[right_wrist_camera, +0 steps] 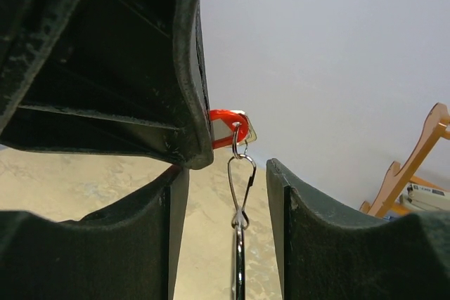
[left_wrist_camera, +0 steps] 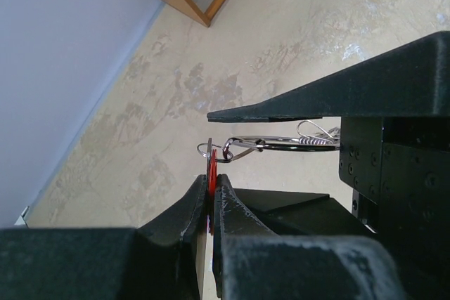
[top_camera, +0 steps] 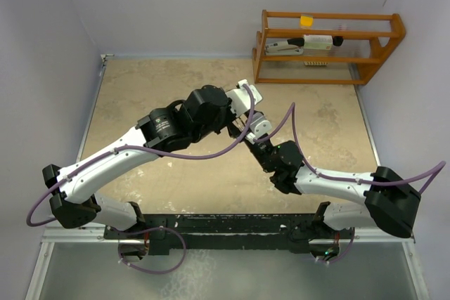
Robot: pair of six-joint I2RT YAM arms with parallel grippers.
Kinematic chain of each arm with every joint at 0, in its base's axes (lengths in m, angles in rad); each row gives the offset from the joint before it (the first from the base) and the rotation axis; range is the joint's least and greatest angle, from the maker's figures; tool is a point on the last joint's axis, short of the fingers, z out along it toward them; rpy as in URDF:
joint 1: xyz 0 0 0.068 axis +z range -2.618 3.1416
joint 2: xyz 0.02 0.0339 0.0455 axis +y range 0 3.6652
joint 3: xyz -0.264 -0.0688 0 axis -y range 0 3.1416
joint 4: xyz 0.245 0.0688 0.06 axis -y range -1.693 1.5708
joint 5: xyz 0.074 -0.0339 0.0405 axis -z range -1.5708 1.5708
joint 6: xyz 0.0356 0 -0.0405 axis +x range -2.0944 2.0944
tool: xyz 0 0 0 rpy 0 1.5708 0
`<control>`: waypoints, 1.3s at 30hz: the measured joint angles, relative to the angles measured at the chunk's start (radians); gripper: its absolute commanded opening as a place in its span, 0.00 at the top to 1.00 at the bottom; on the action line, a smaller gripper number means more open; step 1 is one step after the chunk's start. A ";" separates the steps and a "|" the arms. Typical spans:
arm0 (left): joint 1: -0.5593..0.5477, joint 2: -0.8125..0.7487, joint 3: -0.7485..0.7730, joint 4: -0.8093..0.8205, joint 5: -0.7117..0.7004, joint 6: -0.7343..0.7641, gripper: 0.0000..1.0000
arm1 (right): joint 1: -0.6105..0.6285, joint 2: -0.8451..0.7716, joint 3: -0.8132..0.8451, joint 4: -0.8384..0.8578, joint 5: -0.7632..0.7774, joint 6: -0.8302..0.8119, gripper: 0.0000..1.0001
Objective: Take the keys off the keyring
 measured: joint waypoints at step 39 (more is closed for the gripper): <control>-0.004 -0.061 -0.018 0.057 -0.023 -0.002 1.00 | 0.000 -0.013 -0.028 0.068 0.011 0.003 0.50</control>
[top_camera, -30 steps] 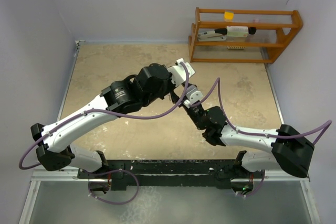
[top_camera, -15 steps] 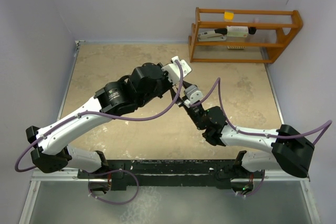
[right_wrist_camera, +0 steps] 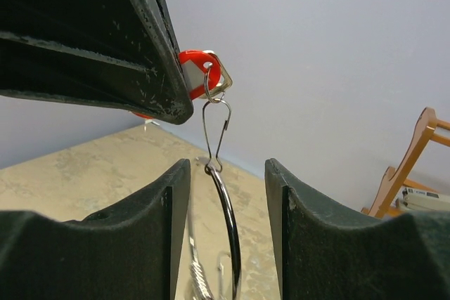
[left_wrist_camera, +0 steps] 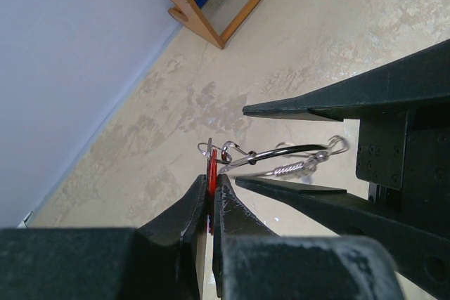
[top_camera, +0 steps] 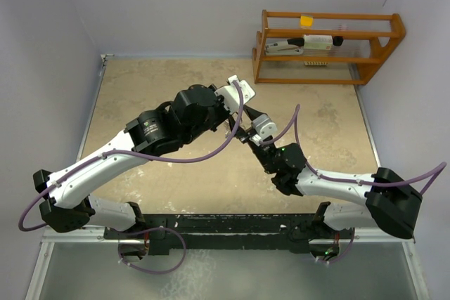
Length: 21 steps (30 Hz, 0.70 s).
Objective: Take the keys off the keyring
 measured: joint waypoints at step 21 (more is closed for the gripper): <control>0.000 -0.001 -0.017 0.016 0.009 -0.006 1.00 | 0.000 0.000 0.000 0.037 -0.021 0.029 0.53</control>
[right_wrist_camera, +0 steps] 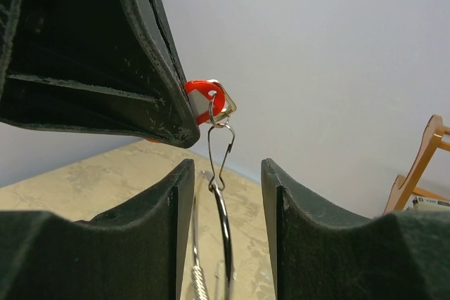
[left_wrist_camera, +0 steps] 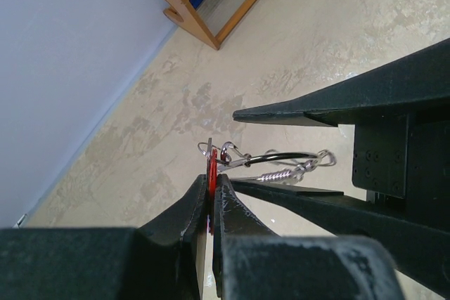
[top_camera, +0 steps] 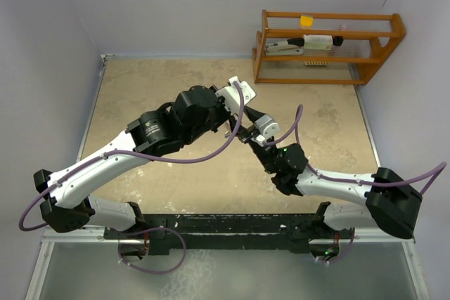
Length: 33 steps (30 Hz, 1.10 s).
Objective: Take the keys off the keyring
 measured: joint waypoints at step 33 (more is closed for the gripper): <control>0.000 -0.008 -0.005 0.028 0.031 -0.001 1.00 | 0.000 0.021 0.019 0.025 0.002 -0.003 0.71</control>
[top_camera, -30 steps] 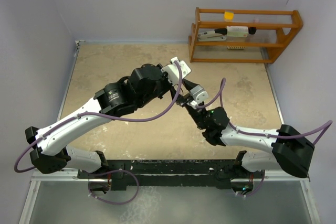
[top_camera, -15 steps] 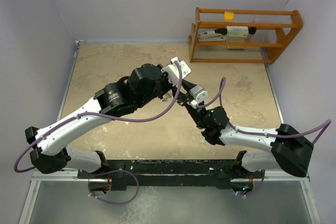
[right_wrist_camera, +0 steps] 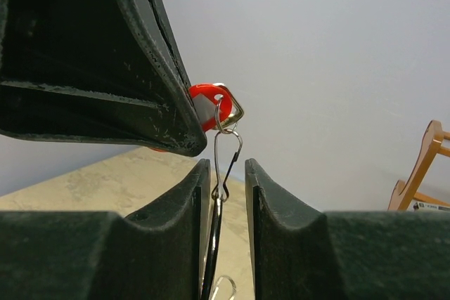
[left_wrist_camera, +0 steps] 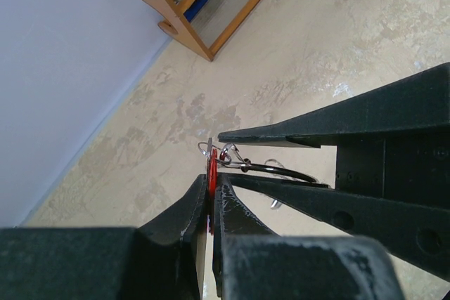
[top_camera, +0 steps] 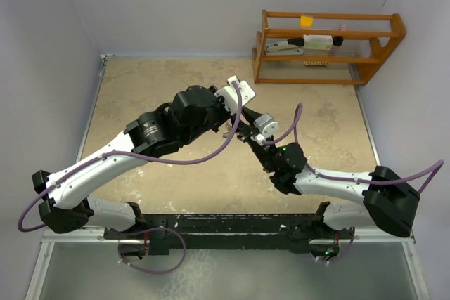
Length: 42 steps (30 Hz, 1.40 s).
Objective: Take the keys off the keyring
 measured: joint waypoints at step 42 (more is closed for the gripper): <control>-0.002 -0.036 -0.087 0.096 -0.077 0.009 1.00 | 0.001 -0.091 0.017 -0.174 -0.014 0.019 1.00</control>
